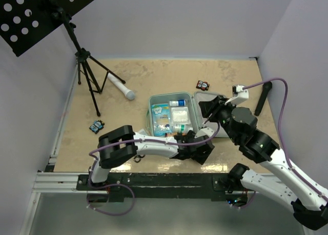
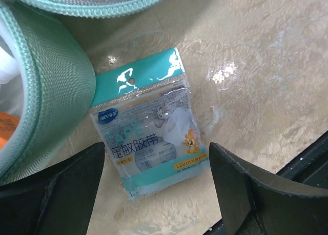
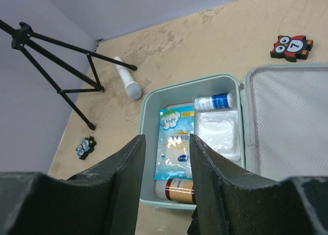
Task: Organize the medicine kit
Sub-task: Pick up the medical item at the center of the board.
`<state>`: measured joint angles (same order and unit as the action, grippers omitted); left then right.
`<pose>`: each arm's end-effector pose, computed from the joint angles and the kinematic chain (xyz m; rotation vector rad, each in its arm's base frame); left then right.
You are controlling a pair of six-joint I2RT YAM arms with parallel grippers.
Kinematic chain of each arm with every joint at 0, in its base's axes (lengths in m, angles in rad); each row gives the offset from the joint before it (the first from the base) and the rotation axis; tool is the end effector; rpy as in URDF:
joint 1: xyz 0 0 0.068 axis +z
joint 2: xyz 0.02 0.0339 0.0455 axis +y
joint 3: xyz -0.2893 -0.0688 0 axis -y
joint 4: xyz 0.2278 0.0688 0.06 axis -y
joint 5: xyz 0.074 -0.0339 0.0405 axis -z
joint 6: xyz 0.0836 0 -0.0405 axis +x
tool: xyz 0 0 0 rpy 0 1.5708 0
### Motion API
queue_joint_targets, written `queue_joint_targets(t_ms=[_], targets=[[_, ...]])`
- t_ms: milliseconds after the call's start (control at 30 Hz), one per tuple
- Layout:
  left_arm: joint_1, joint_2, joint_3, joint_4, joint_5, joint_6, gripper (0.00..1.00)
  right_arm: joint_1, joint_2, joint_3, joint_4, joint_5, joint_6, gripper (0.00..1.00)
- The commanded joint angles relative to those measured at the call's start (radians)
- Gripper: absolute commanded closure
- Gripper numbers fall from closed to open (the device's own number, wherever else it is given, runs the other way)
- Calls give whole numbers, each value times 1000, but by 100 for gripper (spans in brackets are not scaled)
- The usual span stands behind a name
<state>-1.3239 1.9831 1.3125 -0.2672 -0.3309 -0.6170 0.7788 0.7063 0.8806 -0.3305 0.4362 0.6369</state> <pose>0.1344 -0.4222 0.1606 0.7327 2.3784 -0.4371 0.1400 0.0885 0.3766 0.2041 1.7471 0.6696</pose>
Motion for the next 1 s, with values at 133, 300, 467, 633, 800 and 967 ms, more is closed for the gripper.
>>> queue_joint_targets(t_ms=[133, 300, 467, 633, 800, 967], targets=[[9, 57, 57, -58, -14, -23, 16, 5, 5, 18, 19, 26, 9, 55], [9, 60, 41, -47, 3, -17, 23, 5, 9, 23, 19, 29, 6, 55], [9, 48, 16, -32, 16, -12, 34, 5, 4, 24, 15, 29, 7, 55], [8, -12, -38, 5, 29, 0, 41, 5, 4, 32, 15, 32, 7, 55], [5, -87, -91, 29, 47, 14, 43, 4, 5, 38, 16, 27, 6, 55], [3, -179, -137, 72, 82, 45, 44, 5, 9, 47, 22, 29, 7, 55]])
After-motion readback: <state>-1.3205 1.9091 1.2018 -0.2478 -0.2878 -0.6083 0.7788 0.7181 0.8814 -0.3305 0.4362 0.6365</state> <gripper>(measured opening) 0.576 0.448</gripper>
